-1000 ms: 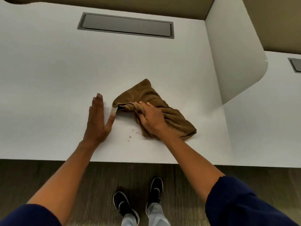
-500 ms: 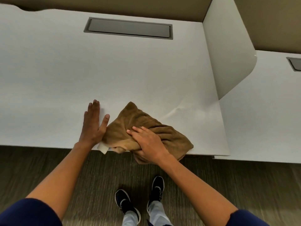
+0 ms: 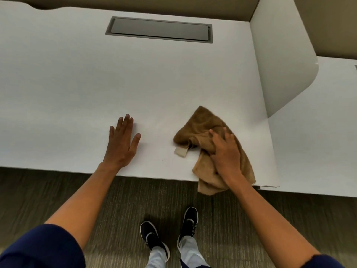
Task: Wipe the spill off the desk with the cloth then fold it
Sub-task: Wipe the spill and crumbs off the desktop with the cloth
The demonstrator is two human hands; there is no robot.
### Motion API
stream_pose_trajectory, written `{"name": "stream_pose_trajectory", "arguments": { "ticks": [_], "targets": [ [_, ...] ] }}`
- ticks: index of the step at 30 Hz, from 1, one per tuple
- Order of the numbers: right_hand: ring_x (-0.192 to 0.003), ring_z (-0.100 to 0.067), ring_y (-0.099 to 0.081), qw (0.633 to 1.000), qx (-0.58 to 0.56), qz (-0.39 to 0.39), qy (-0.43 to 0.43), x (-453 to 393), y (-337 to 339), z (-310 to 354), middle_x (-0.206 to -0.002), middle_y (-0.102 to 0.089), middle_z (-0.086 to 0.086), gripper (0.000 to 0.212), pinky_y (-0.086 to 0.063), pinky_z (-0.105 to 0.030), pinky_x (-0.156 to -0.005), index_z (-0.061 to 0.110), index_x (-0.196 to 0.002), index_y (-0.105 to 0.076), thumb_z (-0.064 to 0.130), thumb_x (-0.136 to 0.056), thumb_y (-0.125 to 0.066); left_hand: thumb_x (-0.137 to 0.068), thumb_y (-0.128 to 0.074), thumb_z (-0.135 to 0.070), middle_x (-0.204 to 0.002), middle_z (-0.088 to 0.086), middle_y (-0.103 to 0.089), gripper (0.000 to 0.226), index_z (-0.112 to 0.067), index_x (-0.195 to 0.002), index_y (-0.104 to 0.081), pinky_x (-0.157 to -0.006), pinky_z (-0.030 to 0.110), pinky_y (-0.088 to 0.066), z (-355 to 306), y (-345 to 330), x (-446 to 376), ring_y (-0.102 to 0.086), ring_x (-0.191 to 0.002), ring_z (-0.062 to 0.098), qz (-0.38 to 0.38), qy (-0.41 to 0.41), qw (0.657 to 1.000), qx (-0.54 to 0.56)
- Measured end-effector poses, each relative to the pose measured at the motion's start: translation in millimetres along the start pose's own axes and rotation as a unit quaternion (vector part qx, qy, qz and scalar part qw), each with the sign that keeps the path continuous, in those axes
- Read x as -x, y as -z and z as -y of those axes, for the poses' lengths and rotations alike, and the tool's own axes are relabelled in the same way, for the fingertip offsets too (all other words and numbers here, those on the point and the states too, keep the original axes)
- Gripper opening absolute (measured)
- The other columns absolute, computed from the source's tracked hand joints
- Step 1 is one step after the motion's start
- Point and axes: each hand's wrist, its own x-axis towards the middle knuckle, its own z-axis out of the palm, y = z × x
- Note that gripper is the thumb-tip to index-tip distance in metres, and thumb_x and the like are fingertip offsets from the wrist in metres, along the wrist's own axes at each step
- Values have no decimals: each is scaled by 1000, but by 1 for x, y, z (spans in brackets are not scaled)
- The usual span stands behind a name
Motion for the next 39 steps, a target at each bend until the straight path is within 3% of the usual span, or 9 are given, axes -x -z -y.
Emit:
{"name": "stream_pose_trajectory", "arguments": {
  "ticks": [3, 8, 18, 24, 33, 37, 39],
  "targets": [
    [-140, -40, -34, 999, 14, -5, -47, -25, 3, -21, -149, -40, -22, 49, -26, -49, -117, 20, -143, -45, 25, -96, -55, -99, -18, -52, -167, -3, 6, 71, -15, -159, -4, -124, 41, 6, -3, -2, -6, 12, -152, 11, 8, -13, 1000, -19],
    [-142, -39, -33, 997, 12, -37, -73, -48, -4, -30, -148, -41, -24, 48, -27, -51, -116, 15, -143, -45, 28, -98, -55, -97, -19, -54, -167, 2, 3, 74, -14, -158, -7, -125, 46, -1, -2, -4, -18, 4, -154, 18, 21, -39, 994, -97],
    [-140, -37, -36, 992, -54, -57, -104, -88, -3, -36, -143, -50, -19, 40, -30, -50, -116, 11, -135, -54, 29, -99, -53, -100, -17, -53, -167, 0, -4, 69, -16, -159, -14, -125, 46, -5, 10, -1, -31, 0, -154, 16, 0, -60, 993, -102],
    [-133, -38, -45, 989, -132, 0, -63, -85, -7, -2, -149, -43, -19, 41, -37, -46, -110, 12, -132, -58, 22, -92, -62, -100, -16, -50, -167, -1, -5, 67, -16, -159, -15, -125, 45, -4, 10, 0, -33, 0, -154, 15, -4, -58, 994, -90],
    [-142, -28, -35, 975, -144, 137, 100, -42, -34, 90, -152, -42, -12, 48, -27, -42, -118, 26, -135, -58, 26, -88, -59, -101, -15, -47, -166, -2, -9, 66, -15, -158, -17, -125, 42, -4, 13, 0, -35, -3, -154, 14, -13, -59, 996, -62],
    [-141, -27, -34, 957, -167, 186, 148, -19, -38, 101, -154, -40, -8, 43, -24, -39, -117, 24, -129, -59, 30, -86, -60, -100, -11, -47, -167, -2, -8, 66, -16, -158, -16, -125, 42, -2, 13, -2, -36, -2, -154, 14, -6, -54, 996, -64],
    [-138, -24, -38, 950, -183, 191, 167, -6, -38, 103, -146, -49, -5, 33, -29, -41, -113, 29, -119, -61, 35, -87, -57, -99, -10, -49, -167, -1, -5, 67, -17, -158, -15, -125, 43, -2, 12, -2, -34, 0, -154, 15, -5, -49, 996, -74]
  ]
}}
